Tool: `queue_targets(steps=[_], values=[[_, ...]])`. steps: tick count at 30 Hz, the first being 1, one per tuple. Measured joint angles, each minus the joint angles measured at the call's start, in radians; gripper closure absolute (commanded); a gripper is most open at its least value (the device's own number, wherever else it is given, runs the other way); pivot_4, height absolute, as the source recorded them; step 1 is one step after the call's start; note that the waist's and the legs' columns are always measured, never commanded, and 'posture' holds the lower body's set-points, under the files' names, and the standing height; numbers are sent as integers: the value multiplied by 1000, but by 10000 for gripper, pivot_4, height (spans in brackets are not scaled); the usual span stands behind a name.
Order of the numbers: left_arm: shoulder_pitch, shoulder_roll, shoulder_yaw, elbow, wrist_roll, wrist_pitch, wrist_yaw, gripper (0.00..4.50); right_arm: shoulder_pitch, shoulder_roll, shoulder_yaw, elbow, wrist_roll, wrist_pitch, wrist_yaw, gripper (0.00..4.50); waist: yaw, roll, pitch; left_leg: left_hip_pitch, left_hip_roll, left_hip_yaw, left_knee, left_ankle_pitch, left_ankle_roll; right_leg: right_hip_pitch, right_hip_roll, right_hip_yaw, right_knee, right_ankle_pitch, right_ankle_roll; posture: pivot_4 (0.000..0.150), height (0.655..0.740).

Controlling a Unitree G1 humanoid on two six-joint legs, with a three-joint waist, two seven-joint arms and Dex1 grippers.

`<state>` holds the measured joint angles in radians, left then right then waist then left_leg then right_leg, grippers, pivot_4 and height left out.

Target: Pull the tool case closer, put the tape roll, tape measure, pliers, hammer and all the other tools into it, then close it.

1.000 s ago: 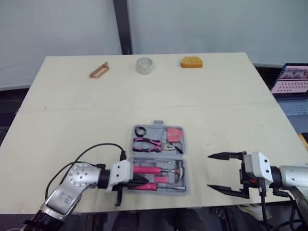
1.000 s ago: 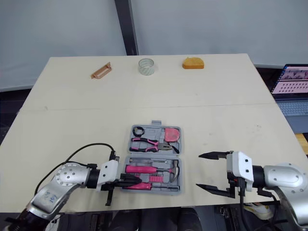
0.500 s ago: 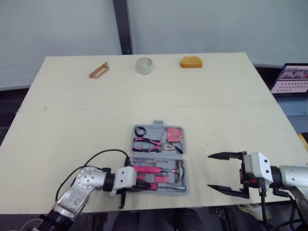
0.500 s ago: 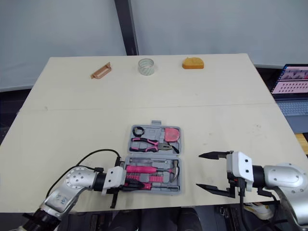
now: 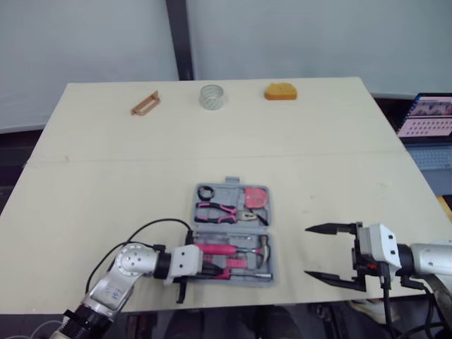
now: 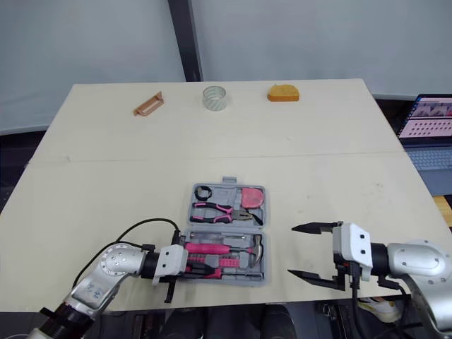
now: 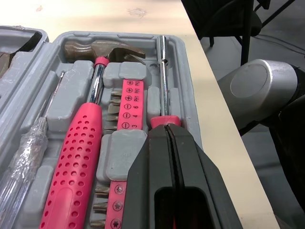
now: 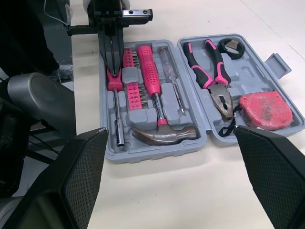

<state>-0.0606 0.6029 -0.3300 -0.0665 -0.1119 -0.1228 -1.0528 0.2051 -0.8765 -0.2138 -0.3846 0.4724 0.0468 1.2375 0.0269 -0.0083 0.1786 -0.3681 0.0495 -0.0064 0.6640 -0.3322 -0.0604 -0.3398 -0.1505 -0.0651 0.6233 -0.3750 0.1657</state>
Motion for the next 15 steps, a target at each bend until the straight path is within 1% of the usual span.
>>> queue_targets(steps=[15], values=[[8, 4, -34, 35, 35, -63, 30, 44717, 2, -1, -13, 0, 0, 1, -1, 0, 1, 12, -13, 3, 0, 0, -1, 0, 0, 4, 0, 0, -2, 0, 0, 1500, 7400]])
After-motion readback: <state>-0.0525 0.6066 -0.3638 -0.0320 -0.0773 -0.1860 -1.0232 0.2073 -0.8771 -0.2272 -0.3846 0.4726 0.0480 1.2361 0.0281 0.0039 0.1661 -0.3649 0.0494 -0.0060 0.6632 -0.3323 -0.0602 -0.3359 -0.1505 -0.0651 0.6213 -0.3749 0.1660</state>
